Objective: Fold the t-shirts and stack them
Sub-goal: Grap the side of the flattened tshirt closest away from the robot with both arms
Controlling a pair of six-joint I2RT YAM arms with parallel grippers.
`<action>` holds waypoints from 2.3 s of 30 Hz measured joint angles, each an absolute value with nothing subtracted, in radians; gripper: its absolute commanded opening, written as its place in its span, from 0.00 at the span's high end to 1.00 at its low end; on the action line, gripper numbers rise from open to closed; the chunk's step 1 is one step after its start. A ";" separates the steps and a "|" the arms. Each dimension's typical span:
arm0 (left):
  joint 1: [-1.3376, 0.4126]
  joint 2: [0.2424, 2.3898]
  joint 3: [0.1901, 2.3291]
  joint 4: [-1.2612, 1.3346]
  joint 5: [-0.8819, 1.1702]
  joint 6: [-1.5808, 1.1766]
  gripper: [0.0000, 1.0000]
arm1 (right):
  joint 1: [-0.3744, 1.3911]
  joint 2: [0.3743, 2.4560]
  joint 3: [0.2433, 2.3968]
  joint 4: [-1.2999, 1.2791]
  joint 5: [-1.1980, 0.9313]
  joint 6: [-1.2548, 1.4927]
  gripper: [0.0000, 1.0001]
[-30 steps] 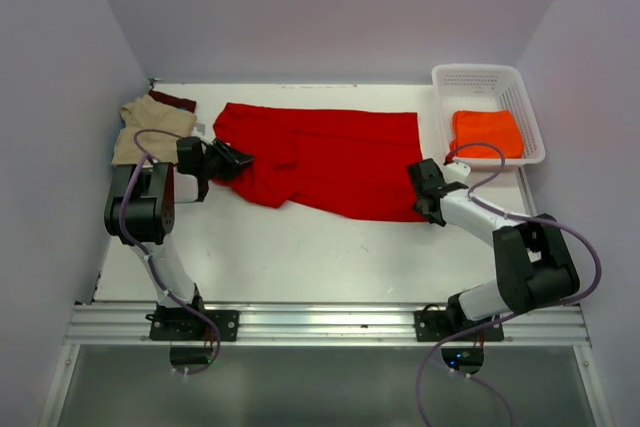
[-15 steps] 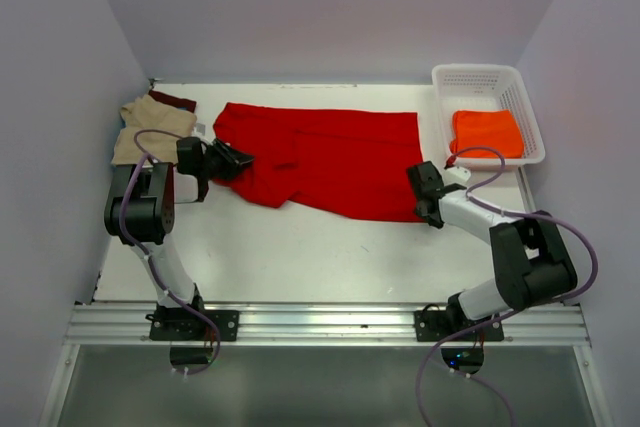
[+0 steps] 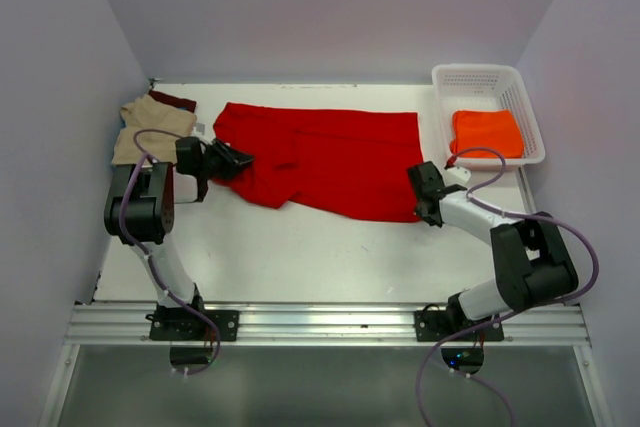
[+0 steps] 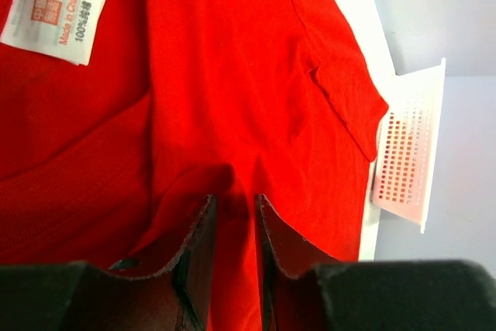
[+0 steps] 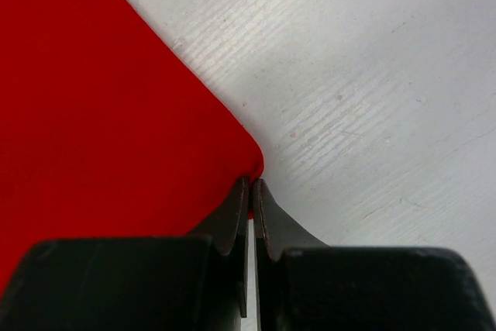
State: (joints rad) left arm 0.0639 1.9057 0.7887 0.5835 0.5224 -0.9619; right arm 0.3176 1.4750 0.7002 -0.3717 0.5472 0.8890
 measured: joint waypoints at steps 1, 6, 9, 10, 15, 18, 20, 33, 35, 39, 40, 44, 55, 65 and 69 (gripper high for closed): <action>0.067 1.906 0.789 0.589 0.530 -0.964 0.71 | 0.318 1.471 0.698 -0.372 0.544 0.887 1.00; 0.076 1.906 0.801 0.661 0.572 -0.995 0.67 | 0.318 1.449 0.682 -0.372 0.527 0.873 1.00; 0.081 1.900 0.796 0.748 0.606 -1.030 0.64 | 0.318 1.448 0.681 -0.370 0.524 0.865 1.00; 0.082 1.886 0.783 0.769 0.609 -1.032 0.63 | 0.318 1.448 0.681 -0.369 0.523 0.862 1.00; 0.084 1.671 0.744 0.503 0.508 -0.944 0.60 | 0.318 1.448 0.681 -0.368 0.522 0.844 1.00; 0.084 1.487 0.732 0.285 0.368 -0.862 0.55 | 0.318 1.448 0.681 -0.366 0.520 0.835 1.00; 0.084 1.351 0.680 0.202 0.291 -0.826 0.49 | 0.318 1.448 0.682 -0.366 0.518 0.829 1.00; 0.085 1.269 0.364 0.199 0.226 -0.828 0.39 | 0.315 1.453 0.689 -0.365 0.501 0.809 1.00; 0.085 1.302 0.356 0.262 0.245 -0.839 0.39 | 0.315 1.453 0.689 -0.364 0.501 0.809 1.00; 0.085 1.339 0.348 0.374 0.267 -0.857 0.39 | 0.314 1.453 0.689 -0.364 0.502 0.807 1.00; 0.085 1.347 0.345 0.402 0.273 -0.863 0.39 | 0.314 1.453 0.689 -0.364 0.501 0.807 1.00; 0.087 1.375 0.337 0.501 0.289 -0.883 0.39 | 0.314 1.453 0.689 -0.364 0.501 0.807 1.00; 0.102 1.620 0.345 0.758 0.368 -0.971 0.64 | 0.314 1.453 0.687 -0.359 0.502 0.802 1.00; 0.103 1.671 0.332 0.850 0.435 -1.012 0.78 | 0.314 1.453 0.684 -0.351 0.504 0.799 1.00; 0.103 1.592 0.312 0.828 0.435 -1.008 0.80 | 0.314 1.453 0.684 -0.351 0.504 0.799 1.00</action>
